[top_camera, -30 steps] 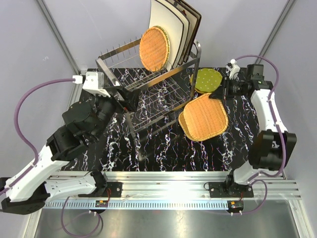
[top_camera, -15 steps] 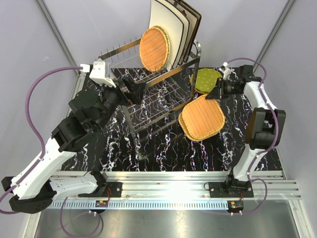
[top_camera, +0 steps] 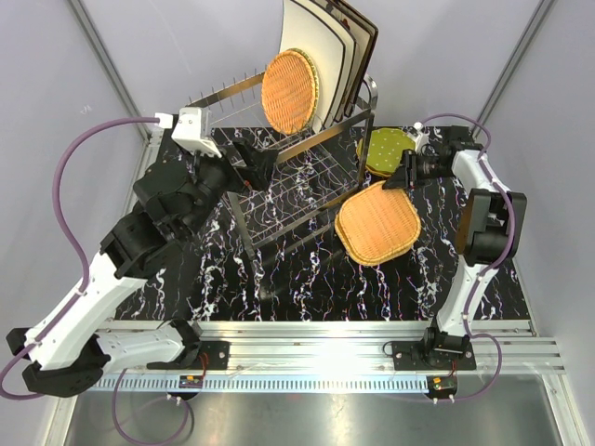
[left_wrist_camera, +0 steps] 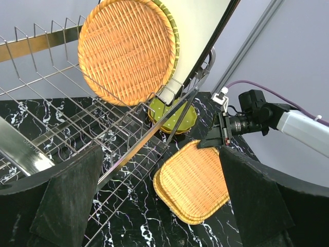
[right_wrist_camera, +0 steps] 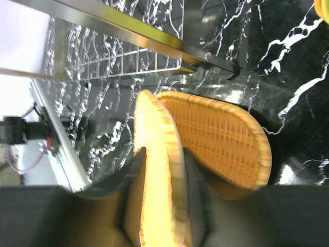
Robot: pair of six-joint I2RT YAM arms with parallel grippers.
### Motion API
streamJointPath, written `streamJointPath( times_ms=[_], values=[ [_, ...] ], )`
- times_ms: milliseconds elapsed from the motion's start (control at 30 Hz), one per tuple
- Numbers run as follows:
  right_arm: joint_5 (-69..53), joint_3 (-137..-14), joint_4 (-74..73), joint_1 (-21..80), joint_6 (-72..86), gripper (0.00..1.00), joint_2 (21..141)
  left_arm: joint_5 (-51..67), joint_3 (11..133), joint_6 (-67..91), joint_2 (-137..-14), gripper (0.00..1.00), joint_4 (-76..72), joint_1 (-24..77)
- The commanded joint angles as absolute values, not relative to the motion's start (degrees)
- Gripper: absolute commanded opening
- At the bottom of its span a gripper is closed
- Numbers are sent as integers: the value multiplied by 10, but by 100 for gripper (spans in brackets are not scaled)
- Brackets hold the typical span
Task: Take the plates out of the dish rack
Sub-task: Place the plate on the table
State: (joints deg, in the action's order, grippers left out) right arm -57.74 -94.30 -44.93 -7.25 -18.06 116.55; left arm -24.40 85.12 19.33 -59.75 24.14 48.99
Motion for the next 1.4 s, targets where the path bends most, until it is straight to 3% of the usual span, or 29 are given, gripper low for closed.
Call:
streamJointPath(
  times_ms=[0,200,233,367,933,1233,1367],
  values=[
    [-593,-977,-475,-75,-211,44,1176,-225,881,197,-606,99,223,484],
    [-549,-1012,-504,-75,-257,62,1200,-207,898,193,-621,99,228,481],
    [-533,-1015,-505,-75,-261,73,1201,-205,901,192,-622,99,229,480],
    [-489,-1019,-494,-73,-266,82,1196,-197,909,192,-629,99,227,479],
    [-241,-848,-287,35,-229,90,1087,-171,928,183,-649,99,226,475],
    [-171,-830,-244,37,-245,96,1039,-161,964,179,-682,99,235,468],
    [-195,-838,-266,37,-262,98,1003,-166,1022,181,-726,99,255,462]
  ],
)
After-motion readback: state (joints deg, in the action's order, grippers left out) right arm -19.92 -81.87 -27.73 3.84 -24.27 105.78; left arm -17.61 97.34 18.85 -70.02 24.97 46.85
